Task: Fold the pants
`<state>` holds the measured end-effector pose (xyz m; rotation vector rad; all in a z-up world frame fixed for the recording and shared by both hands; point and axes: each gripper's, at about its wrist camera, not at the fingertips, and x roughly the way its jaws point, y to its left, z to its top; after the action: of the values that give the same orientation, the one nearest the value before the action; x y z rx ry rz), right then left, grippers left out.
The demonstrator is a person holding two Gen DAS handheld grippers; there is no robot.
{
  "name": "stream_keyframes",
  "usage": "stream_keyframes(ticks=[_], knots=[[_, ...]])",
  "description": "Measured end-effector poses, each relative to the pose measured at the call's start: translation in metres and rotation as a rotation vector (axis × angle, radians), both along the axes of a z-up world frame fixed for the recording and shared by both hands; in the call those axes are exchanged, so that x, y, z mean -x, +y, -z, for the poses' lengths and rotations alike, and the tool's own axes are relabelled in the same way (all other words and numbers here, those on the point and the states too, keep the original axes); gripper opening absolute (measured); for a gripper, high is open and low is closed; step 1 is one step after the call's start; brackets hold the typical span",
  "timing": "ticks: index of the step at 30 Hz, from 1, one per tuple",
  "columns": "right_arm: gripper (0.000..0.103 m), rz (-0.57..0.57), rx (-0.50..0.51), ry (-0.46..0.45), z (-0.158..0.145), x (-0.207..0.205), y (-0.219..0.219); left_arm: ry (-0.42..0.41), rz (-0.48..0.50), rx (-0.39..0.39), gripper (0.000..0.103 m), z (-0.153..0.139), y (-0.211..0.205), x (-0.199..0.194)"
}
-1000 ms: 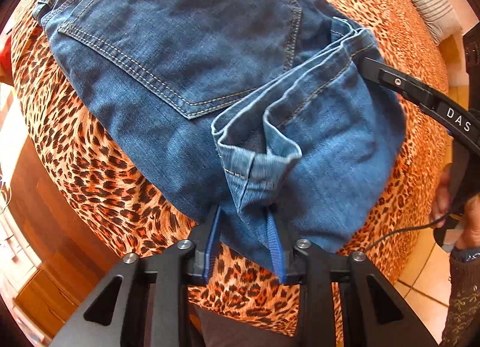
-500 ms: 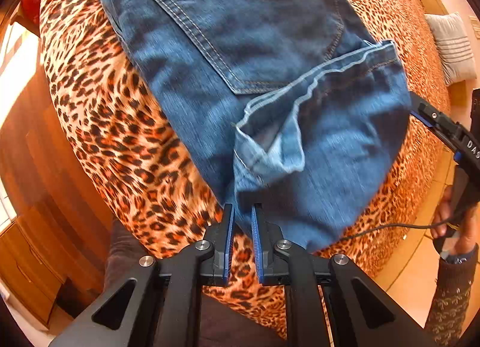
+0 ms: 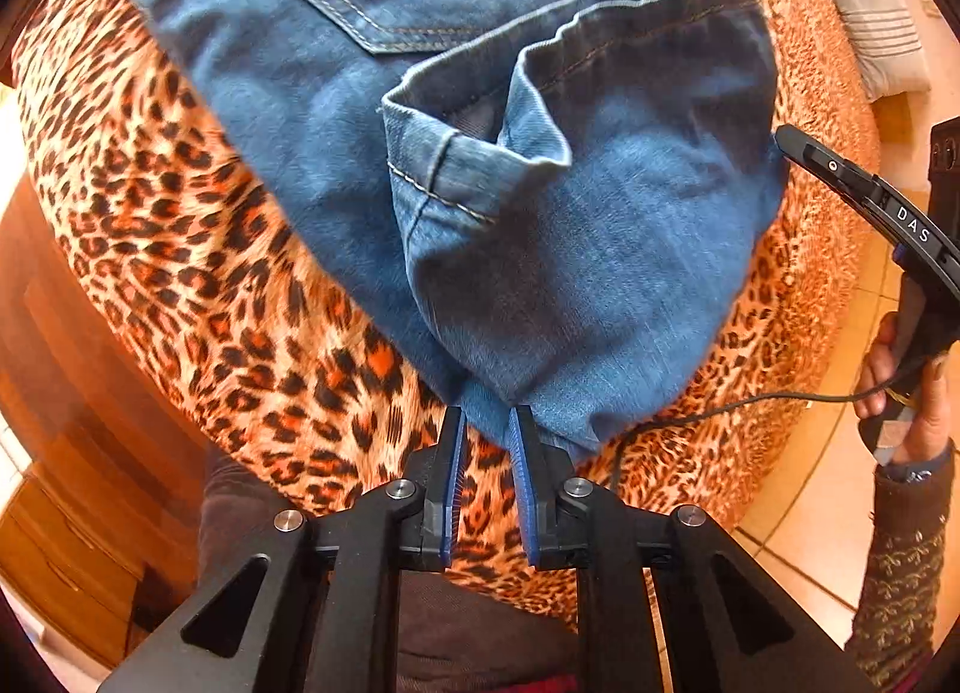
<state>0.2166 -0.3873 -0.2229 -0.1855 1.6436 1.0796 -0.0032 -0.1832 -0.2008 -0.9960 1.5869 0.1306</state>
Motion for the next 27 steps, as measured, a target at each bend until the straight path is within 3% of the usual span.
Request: stream_keyframes(ticks=[1, 3, 4, 7, 8, 9, 10, 11, 13, 18, 21, 23, 27], knots=[[0.022, 0.008, -0.047, 0.021, -0.008, -0.002, 0.003, -0.022, -0.030, -0.010, 0.015, -0.006, 0.007, 0.004], [0.055, 0.008, -0.107, 0.021, -0.019, -0.001, 0.015, -0.070, -0.106, -0.010, 0.015, -0.015, 0.022, 0.011], [0.057, 0.000, -0.120, 0.001, -0.022, 0.002, 0.024, -0.090, -0.134, -0.012, 0.015, -0.017, 0.029, 0.009], [0.053, -0.035, -0.145, -0.038, -0.020, 0.014, 0.056, -0.088, -0.172, -0.055, 0.016, -0.013, 0.041, -0.004], [0.044, -0.043, -0.118, -0.084, -0.016, 0.019, 0.066, -0.074, -0.177, -0.086, 0.016, -0.009, 0.044, -0.009], [0.028, -0.046, -0.055, -0.118, -0.007, 0.020, 0.074, -0.043, -0.183, -0.131, 0.016, -0.003, 0.046, -0.013], [0.020, -0.041, 0.014, -0.134, 0.006, 0.020, 0.079, -0.007, -0.196, -0.157, 0.016, 0.006, 0.050, -0.014], [0.013, -0.028, 0.078, -0.149, 0.021, 0.018, 0.079, 0.016, -0.220, -0.138, 0.018, 0.021, 0.048, -0.014], [0.010, 0.007, 0.131, -0.124, 0.039, 0.012, 0.073, 0.010, -0.286, -0.079, 0.017, 0.025, 0.055, -0.006], [0.017, 0.072, 0.054, -0.029, 0.017, -0.006, 0.057, -0.066, -0.269, -0.003, 0.018, 0.003, 0.077, 0.020], [0.023, 0.084, 0.029, -0.017, 0.004, -0.016, 0.052, -0.104, -0.300, -0.011, 0.020, -0.007, 0.105, 0.042], [0.028, 0.097, 0.009, 0.006, -0.003, -0.019, 0.056, -0.123, -0.363, 0.009, 0.023, -0.005, 0.122, 0.051], [0.031, 0.099, -0.002, 0.025, -0.012, -0.018, 0.080, -0.197, -0.537, 0.071, 0.042, -0.006, 0.163, 0.070]])
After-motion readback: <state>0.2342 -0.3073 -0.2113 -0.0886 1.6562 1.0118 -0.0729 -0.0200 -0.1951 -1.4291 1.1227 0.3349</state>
